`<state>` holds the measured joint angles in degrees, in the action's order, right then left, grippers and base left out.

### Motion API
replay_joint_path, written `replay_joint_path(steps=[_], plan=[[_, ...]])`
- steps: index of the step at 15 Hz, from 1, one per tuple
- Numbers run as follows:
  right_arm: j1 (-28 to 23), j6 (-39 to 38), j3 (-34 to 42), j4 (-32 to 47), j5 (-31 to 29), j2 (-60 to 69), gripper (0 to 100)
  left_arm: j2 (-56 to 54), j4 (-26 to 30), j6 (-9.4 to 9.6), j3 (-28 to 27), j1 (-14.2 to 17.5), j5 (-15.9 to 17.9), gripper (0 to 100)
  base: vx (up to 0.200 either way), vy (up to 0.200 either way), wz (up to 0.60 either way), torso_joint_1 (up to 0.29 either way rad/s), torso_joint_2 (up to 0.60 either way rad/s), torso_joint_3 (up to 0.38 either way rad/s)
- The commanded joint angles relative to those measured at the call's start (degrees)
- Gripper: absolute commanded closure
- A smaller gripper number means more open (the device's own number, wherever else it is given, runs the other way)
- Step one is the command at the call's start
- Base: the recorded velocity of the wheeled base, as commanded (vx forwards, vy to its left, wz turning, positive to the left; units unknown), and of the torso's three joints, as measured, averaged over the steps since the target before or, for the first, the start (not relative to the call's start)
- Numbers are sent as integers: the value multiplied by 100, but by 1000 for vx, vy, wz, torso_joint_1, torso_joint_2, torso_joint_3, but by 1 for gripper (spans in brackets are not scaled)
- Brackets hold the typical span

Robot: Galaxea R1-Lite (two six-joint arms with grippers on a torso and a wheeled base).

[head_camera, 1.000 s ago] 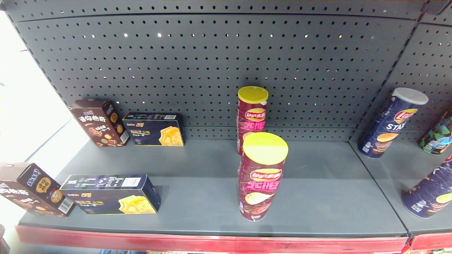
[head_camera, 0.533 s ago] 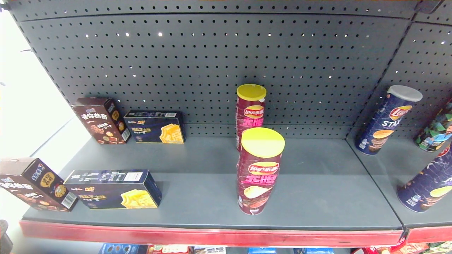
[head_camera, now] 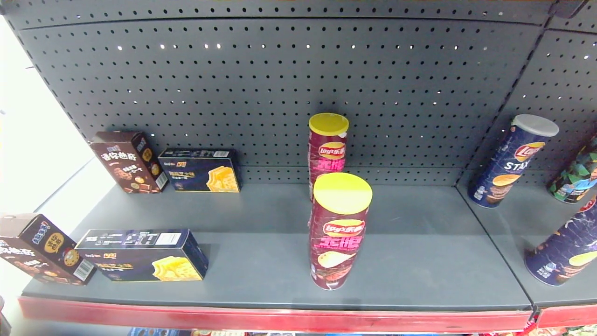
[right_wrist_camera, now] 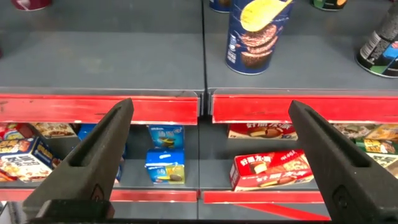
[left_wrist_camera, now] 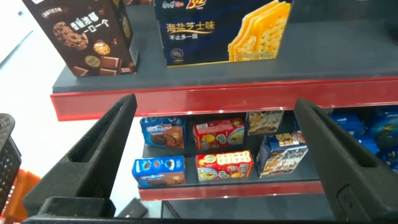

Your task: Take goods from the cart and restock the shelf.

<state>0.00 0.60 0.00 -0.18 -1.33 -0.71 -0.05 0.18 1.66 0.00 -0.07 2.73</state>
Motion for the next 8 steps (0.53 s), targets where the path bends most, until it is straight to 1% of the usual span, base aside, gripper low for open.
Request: replay_joint_path(steps=[1, 2, 8], plan=[[0, 2, 0, 1, 1, -17, 0, 5, -1, 1, 0, -1, -1, 0, 0, 0, 0, 0, 0, 0], [0, 2, 0, -8, 1, -17, 0, 5, -1, -8, 0, -1, -1, 0, -200, 0, 0, 7, 2, 2], [0, 2, 0, 1, 1, -17, 0, 5, -1, 19, 0, -10, 8, 0, 0, 0, 0, 0, 0, 0]])
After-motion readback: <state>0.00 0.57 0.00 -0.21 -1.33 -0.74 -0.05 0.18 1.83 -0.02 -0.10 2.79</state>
